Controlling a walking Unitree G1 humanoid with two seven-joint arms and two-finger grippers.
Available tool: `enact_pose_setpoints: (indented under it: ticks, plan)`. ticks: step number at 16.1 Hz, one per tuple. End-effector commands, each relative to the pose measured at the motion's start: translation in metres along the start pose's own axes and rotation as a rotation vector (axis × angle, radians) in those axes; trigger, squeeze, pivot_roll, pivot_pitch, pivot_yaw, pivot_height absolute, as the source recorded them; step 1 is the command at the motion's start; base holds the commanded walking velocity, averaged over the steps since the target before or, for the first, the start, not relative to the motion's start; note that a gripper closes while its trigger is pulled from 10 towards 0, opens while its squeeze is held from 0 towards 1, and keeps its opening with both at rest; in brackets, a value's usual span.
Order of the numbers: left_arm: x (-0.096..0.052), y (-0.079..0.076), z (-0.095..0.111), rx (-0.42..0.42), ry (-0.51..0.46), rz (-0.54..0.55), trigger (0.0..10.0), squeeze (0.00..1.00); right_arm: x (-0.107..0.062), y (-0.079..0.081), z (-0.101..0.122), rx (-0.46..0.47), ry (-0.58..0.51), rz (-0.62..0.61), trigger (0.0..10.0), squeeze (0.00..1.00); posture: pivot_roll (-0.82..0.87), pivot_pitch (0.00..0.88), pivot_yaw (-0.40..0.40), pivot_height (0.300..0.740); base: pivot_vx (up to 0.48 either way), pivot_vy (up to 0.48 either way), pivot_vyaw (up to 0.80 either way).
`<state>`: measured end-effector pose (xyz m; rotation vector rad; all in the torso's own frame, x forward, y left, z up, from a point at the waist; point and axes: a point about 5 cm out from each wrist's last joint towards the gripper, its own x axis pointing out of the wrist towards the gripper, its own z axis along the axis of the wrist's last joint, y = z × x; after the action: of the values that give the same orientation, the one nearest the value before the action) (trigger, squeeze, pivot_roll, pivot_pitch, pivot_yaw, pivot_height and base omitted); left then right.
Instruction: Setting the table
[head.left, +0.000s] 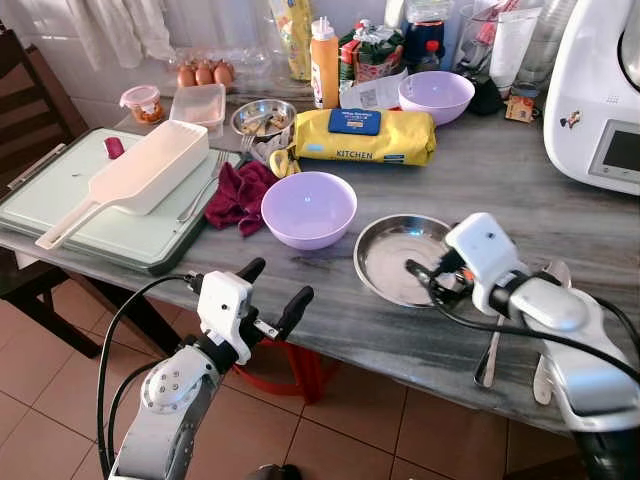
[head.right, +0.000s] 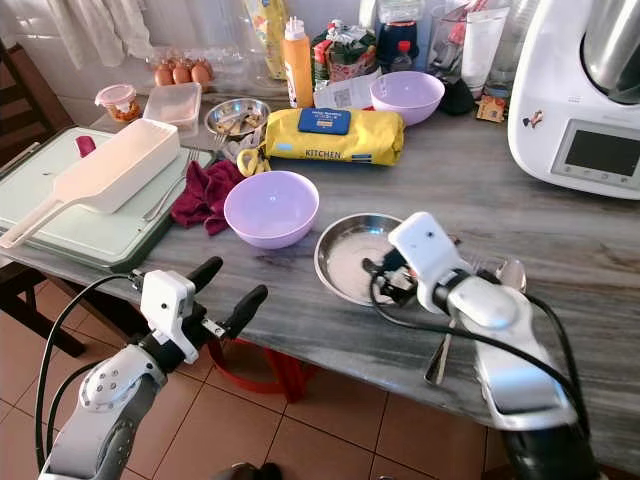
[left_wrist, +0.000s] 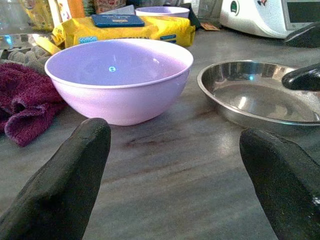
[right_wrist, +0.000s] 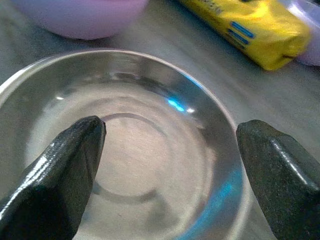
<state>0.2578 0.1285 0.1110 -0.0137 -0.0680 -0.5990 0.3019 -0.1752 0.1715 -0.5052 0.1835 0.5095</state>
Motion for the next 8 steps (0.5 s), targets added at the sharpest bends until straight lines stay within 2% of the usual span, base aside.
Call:
enact_pose_setpoints:
  ticks: [1,5,8]
  plan:
    - [-0.003,0.0,-0.001,0.011,0.016,-0.01,10.0,0.0,0.006,0.005,0.002,0.019,0.003,0.04,10.0,0.0,-0.11,0.116,0.096,0.74,0.0,0.0,0.0]
    - [-0.006,0.0,-0.002,0.015,0.031,-0.001,10.0,0.0,0.022,0.016,0.009,0.056,0.01,0.129,10.0,0.0,-0.1,0.118,0.094,0.74,0.0,0.0,0.0]
    - [-0.007,-0.005,0.002,0.0,0.005,-0.048,10.0,0.0,0.026,0.017,0.007,0.051,0.053,0.164,10.0,0.0,-0.09,0.118,0.09,0.74,0.0,0.0,0.0]
